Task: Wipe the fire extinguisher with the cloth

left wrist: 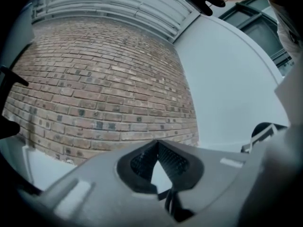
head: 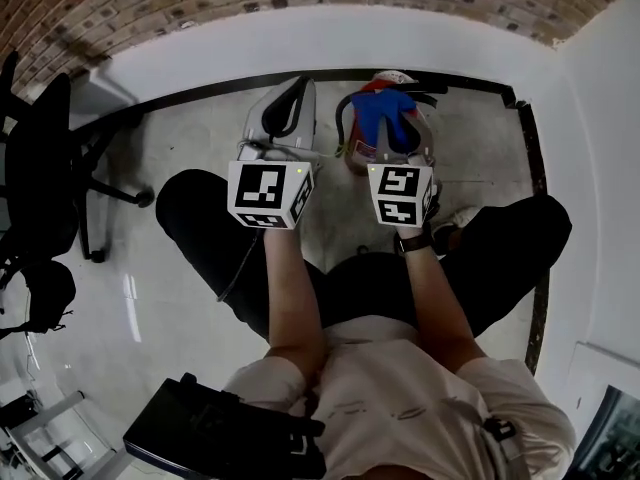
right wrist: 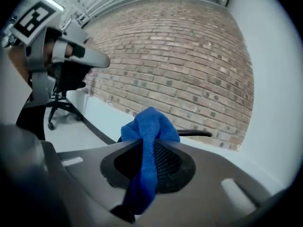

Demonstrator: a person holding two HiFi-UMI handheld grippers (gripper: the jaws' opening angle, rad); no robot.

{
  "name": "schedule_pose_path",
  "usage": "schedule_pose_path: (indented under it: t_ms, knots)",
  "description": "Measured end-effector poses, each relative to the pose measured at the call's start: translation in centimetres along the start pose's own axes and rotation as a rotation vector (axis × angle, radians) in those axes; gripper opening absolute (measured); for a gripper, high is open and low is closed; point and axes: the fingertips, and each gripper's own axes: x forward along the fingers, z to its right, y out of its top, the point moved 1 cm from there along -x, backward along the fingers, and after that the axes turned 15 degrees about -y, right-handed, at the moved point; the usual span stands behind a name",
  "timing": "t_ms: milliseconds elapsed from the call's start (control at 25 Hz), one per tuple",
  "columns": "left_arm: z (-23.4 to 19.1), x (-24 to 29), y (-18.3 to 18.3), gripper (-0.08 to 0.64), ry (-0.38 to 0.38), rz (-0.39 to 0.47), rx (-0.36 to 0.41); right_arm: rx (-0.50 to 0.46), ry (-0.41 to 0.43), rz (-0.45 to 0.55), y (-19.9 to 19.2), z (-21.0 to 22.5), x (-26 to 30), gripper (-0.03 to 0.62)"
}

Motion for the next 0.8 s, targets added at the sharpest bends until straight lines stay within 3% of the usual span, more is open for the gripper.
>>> schedule_pose_path:
  t_ms: [200, 400, 640, 800]
  knots:
    - [-0.2, 0.0, -0.4, 0.0, -0.005, 0.007, -0.005, -0.185, 0.148, -0.015, -3.8, -6.1, -0.8, 0.058]
    - [-0.6, -0.4, -1.3, 0.0, 0.003, -0.009, -0.023, -0.316, 0.244, -0.244, -14.3, -11.7, 1.2, 0.057]
    - [-1.3, -0.9, -2.6, 0.0, 0.026, -0.03, -0.052, -0.511, 0.301, -0.344, -25.7, -17.1, 3.7, 0.058]
    - [-1.5, -1.0, -3.3, 0.0, 0.027, -0.044, -0.06, -0.642, 0.27, -0.343, -30.6, -19.9, 4.5, 0.058]
